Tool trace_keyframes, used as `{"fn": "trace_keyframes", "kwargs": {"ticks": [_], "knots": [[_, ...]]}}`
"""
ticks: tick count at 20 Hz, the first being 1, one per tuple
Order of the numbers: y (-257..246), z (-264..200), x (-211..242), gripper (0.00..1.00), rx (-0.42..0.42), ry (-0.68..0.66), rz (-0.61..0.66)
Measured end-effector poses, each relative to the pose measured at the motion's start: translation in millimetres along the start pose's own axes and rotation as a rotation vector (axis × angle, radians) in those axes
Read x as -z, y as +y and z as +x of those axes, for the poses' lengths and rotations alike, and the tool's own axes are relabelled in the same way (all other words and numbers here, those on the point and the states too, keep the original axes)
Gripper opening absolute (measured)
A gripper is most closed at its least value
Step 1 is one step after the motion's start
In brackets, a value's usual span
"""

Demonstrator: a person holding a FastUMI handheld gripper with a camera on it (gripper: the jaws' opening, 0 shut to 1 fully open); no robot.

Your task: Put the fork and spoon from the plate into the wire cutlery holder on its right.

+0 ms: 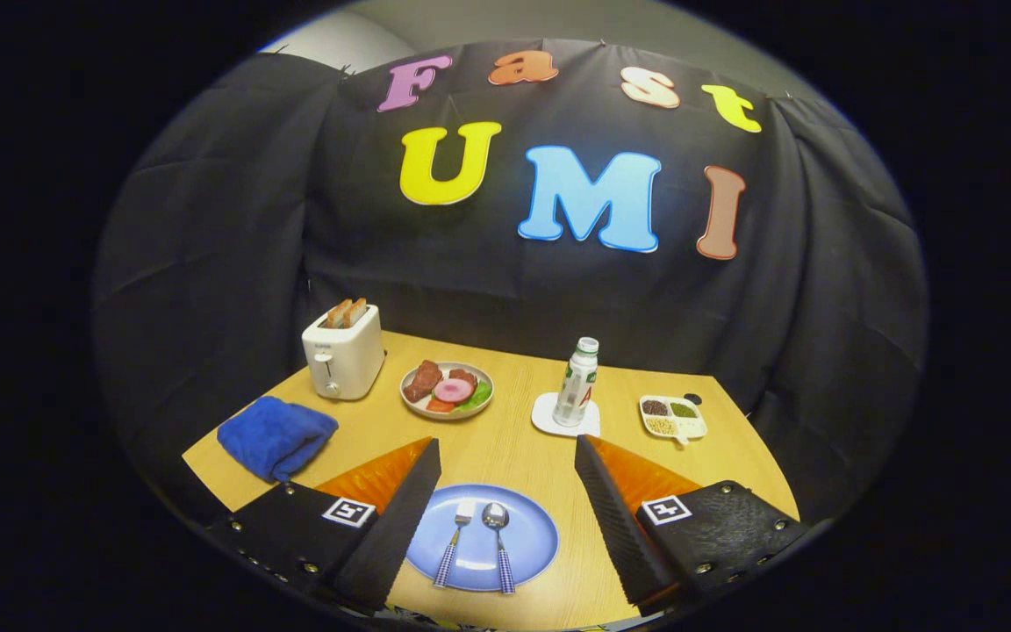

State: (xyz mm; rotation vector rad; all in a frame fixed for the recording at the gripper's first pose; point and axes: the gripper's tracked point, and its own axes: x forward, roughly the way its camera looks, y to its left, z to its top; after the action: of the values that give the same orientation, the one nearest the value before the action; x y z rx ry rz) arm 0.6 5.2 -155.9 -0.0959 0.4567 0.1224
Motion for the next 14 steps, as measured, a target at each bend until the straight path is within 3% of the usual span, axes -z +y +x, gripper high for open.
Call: {"fn": "trace_keyframes", "kwargs": {"ticks": [1, 3, 5, 7, 11, 14], "knots": [[-1.4, 4.2, 10.5, 0.94, -0.003, 0.044, 0.007], [0.9, 13.2, 33.3, 0.81, -0.031, 0.128, 0.018], [2.4, 22.6, 58.7, 0.81, -0.048, 0.223, 0.018], [0.5, 27.8, 83.9, 0.69, -0.069, 0.312, 0.011], [8.8, 39.1, 137.4, 0.69, -0.123, 0.507, -0.022], [5.3, 46.4, 160.0, 0.69, -0.116, 0.605, -0.055]]}}
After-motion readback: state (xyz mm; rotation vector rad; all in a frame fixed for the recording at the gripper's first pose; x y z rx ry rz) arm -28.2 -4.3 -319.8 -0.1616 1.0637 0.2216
